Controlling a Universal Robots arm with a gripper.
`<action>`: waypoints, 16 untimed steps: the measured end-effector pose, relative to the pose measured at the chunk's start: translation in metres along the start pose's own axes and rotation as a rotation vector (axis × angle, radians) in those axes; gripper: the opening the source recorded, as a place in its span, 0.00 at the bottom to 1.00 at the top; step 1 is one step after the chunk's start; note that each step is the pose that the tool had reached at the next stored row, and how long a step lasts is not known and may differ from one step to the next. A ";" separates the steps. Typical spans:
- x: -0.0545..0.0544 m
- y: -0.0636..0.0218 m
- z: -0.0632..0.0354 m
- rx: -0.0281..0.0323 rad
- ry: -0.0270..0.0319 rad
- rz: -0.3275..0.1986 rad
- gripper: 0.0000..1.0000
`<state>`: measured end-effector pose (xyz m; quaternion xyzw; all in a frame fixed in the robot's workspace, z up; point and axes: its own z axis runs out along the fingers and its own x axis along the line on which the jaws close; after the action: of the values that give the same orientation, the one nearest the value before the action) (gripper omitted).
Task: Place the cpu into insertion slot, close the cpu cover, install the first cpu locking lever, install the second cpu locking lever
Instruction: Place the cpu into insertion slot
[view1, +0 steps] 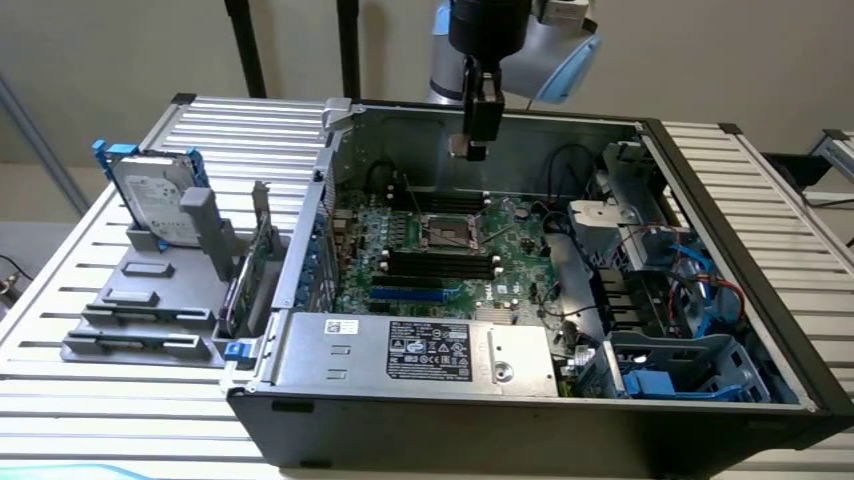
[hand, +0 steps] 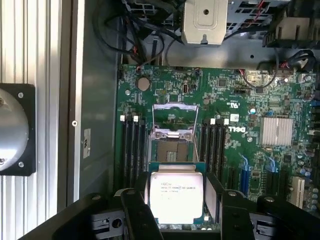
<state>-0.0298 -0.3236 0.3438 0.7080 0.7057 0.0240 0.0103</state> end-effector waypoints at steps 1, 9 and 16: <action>0.000 -0.0001 0.0018 0.0001 -0.0003 0.005 0.54; 0.000 -0.0006 0.0122 0.0152 -0.0003 0.006 0.54; 0.000 -0.0012 0.0244 0.0191 0.0002 -0.006 0.54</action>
<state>-0.0298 -0.3236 0.3194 0.7061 0.7079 0.0173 0.0036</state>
